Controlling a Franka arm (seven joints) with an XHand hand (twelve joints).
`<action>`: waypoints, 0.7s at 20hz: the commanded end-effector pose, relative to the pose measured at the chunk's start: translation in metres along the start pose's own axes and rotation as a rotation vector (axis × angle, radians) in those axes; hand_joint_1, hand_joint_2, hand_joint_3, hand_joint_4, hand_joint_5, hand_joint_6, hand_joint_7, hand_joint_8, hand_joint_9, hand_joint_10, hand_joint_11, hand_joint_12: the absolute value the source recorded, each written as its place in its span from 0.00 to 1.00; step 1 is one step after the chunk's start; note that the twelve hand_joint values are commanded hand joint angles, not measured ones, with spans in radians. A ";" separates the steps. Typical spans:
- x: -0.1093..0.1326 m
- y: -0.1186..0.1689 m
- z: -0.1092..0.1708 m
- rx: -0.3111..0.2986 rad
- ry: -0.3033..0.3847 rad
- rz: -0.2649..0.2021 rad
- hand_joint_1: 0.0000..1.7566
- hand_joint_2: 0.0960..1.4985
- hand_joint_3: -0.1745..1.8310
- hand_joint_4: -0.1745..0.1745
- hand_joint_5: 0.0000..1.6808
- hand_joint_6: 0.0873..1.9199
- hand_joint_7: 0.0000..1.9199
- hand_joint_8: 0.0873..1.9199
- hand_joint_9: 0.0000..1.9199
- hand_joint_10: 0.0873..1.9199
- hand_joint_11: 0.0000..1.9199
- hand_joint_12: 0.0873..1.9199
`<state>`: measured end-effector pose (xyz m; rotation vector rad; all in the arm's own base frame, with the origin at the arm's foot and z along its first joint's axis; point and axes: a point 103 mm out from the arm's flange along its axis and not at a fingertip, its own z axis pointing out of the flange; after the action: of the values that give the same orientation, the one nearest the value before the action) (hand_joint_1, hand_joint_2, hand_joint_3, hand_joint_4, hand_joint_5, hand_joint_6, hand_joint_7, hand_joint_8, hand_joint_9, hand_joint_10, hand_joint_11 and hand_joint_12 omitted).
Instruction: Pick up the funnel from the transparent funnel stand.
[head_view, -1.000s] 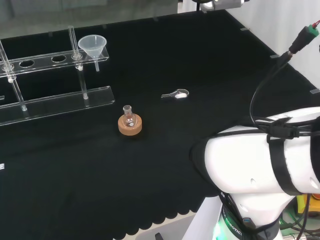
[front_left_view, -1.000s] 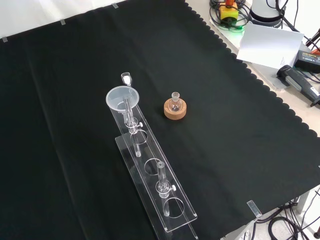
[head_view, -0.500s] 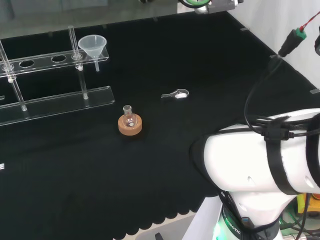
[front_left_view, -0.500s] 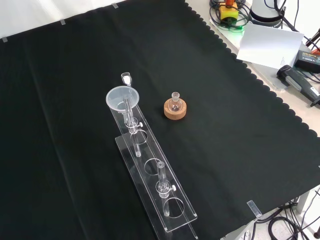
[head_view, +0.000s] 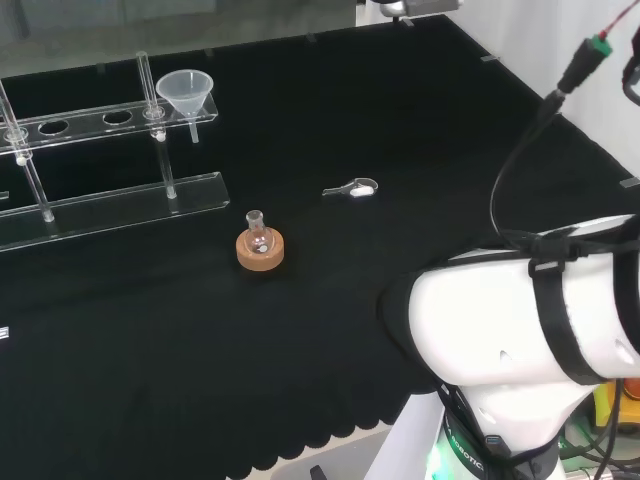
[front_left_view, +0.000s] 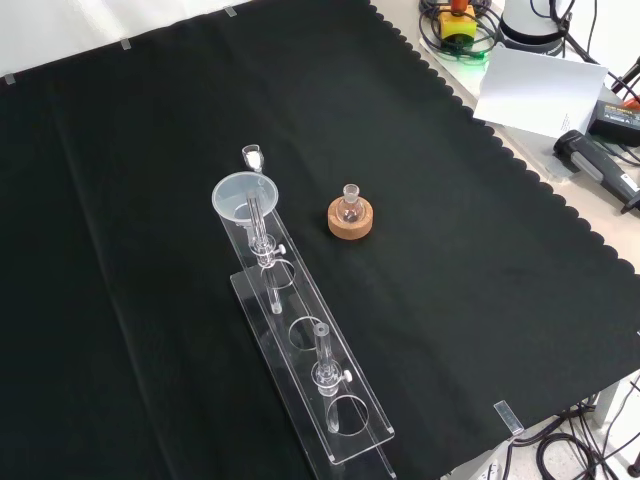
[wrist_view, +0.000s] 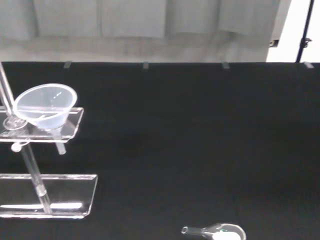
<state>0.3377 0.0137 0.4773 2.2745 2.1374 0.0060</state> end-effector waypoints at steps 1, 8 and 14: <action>0.056 0.033 0.021 0.118 -0.043 -0.092 0.26 0.39 0.10 0.60 0.00 0.00 0.00 0.00 0.00 0.00 0.00 0.00; 0.110 0.050 0.033 0.118 -0.049 -0.151 0.27 0.39 0.10 0.54 0.00 0.00 0.00 0.00 0.00 0.00 0.00 0.00; 0.152 0.066 0.039 0.144 -0.078 -0.159 0.28 0.39 0.10 0.56 0.00 0.00 0.00 0.00 0.00 0.00 0.00 0.00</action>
<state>0.3986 0.1149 0.4410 2.1559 2.3288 -0.2086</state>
